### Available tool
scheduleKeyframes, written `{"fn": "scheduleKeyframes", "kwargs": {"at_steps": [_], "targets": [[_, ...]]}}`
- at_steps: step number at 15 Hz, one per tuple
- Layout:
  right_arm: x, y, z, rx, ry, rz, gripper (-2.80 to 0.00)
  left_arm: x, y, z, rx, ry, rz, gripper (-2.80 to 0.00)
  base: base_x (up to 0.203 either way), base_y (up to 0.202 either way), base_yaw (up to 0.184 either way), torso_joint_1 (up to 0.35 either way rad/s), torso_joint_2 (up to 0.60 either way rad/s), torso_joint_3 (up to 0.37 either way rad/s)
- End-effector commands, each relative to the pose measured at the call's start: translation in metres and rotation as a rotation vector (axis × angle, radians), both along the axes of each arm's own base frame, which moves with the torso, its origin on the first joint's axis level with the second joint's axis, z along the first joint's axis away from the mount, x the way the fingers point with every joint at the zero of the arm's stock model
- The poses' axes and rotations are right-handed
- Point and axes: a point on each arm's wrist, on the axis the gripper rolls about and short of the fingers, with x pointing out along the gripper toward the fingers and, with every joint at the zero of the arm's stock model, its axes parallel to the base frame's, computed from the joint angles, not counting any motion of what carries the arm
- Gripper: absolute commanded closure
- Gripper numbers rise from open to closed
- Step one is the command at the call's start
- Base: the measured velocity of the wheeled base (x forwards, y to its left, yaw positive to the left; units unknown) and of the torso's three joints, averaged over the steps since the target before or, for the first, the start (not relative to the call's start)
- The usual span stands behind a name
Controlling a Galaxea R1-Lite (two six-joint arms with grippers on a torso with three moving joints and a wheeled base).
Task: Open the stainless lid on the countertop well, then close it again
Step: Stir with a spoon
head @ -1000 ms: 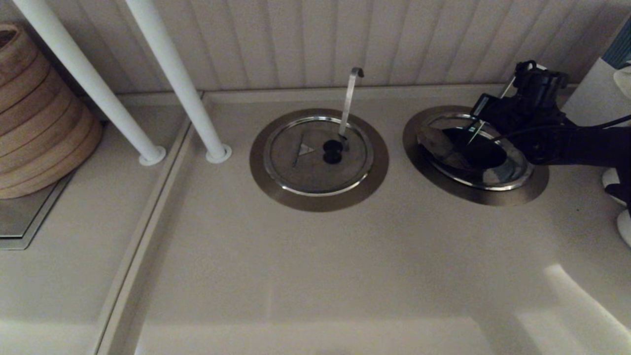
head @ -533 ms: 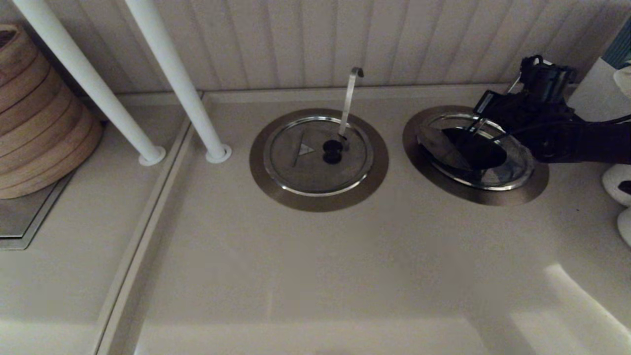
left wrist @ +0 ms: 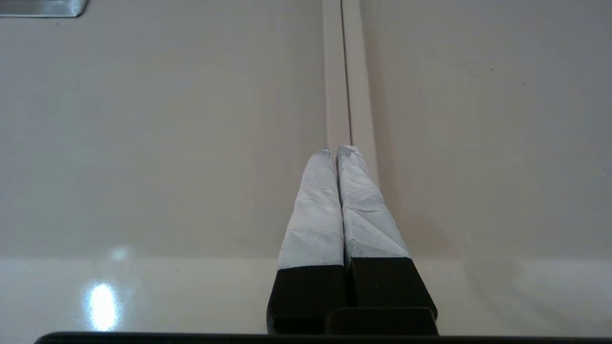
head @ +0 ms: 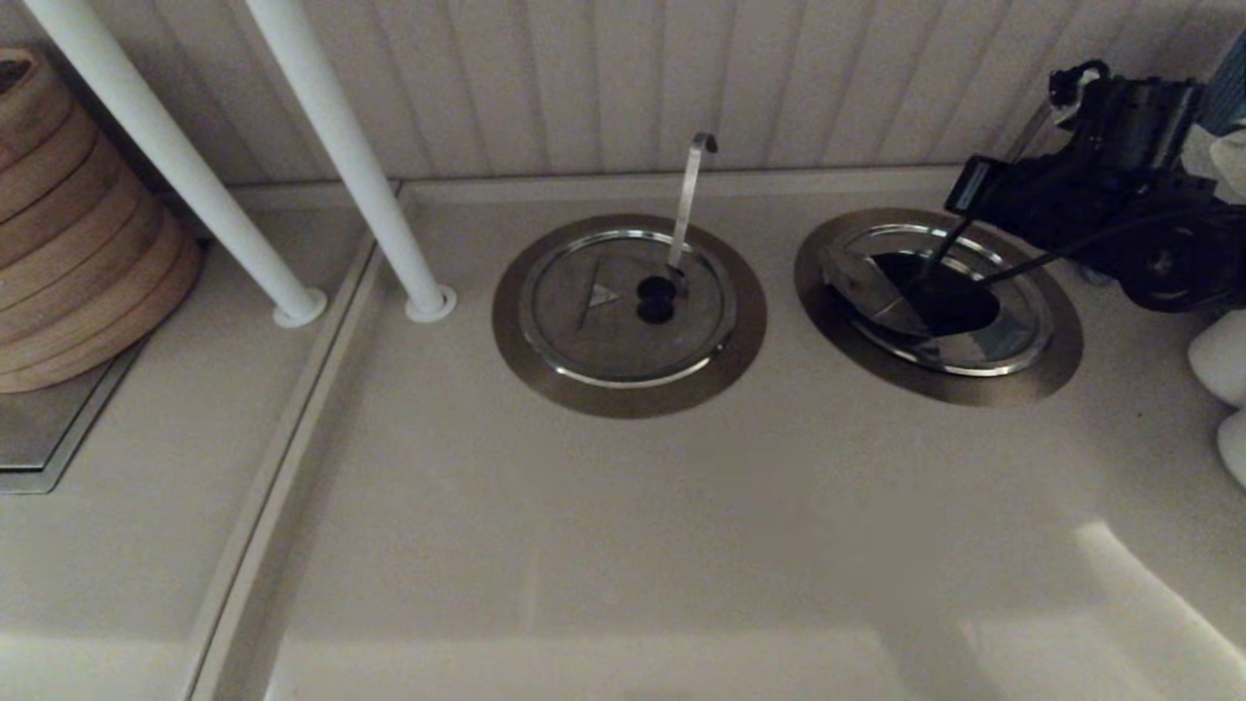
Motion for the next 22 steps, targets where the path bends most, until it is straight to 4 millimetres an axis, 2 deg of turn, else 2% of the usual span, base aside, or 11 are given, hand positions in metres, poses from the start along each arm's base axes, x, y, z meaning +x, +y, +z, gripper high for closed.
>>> {"fn": "scheduleKeyframes", "kwargs": {"at_steps": [1,10,15,18,22], "targets": [[-0.023,0.009,0.021,-0.003,-0.043,0.023,0.0,0.0,0.0,0.0,0.0,0.0,0.0,0.0,0.0,0.0,0.0,0.0,0.0,0.0],[-0.042,0.011,0.026,-0.106,-0.02,0.009,0.0,0.0,0.0,0.0,0.0,-0.001,0.0,0.0,0.0,0.0,0.0,0.0,0.0,0.0],[-0.055,0.013,0.019,-0.136,0.071,0.112,0.0,0.0,0.0,0.0,0.0,0.0,0.0,0.0,0.0,0.0,0.0,0.0,0.0,0.0],[-0.052,0.008,0.011,-0.212,0.107,0.1,0.0,0.0,0.0,0.0,0.0,-0.001,0.0,0.0,0.0,0.0,0.0,0.0,0.0,0.0],[-0.037,0.0,-0.003,-0.295,0.151,-0.004,0.0,0.0,0.0,0.0,0.0,-0.001,0.0,0.0,0.0,0.0,0.0,0.0,0.0,0.0]]}}
